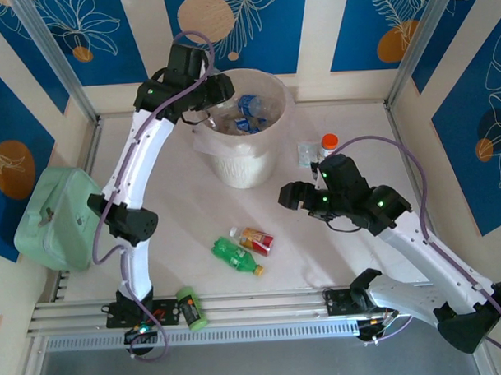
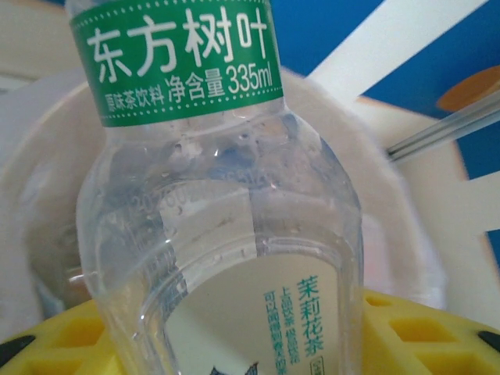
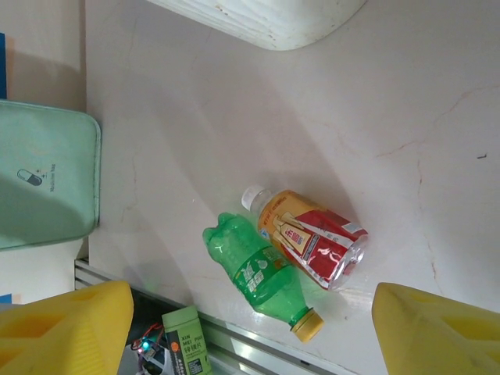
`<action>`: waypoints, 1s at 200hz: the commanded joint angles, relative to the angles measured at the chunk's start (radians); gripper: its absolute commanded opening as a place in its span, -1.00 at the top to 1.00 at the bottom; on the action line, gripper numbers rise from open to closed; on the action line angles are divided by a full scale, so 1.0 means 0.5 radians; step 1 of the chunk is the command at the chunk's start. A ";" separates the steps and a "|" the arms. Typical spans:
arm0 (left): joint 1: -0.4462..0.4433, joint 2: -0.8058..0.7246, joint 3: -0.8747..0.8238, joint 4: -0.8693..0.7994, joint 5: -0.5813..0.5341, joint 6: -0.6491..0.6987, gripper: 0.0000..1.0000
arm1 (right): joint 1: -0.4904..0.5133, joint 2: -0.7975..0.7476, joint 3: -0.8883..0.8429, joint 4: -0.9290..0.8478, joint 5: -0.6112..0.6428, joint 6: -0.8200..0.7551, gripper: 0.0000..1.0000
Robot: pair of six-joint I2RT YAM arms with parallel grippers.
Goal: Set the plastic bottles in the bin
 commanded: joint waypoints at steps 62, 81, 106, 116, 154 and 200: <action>-0.010 -0.124 -0.252 -0.005 0.075 -0.068 -0.17 | 0.002 0.022 0.101 -0.013 0.049 0.002 -0.61; -0.028 -0.152 -0.274 0.007 0.101 -0.064 -0.38 | 0.002 0.039 0.123 -0.020 0.048 -0.006 -0.61; -0.039 -0.232 -0.331 0.070 0.094 -0.046 -0.67 | 0.002 0.060 0.146 -0.028 0.046 -0.022 -0.71; -0.039 -0.267 -0.344 0.084 0.067 -0.037 -0.71 | 0.003 0.064 0.156 -0.038 0.049 -0.028 -0.73; -0.038 -0.370 -0.351 0.065 0.018 0.002 -0.73 | 0.010 0.072 0.169 -0.051 0.057 -0.045 -0.76; -0.036 -0.777 -0.795 0.330 -0.035 0.155 -0.76 | 0.082 0.115 0.170 -0.068 0.105 -0.058 -0.76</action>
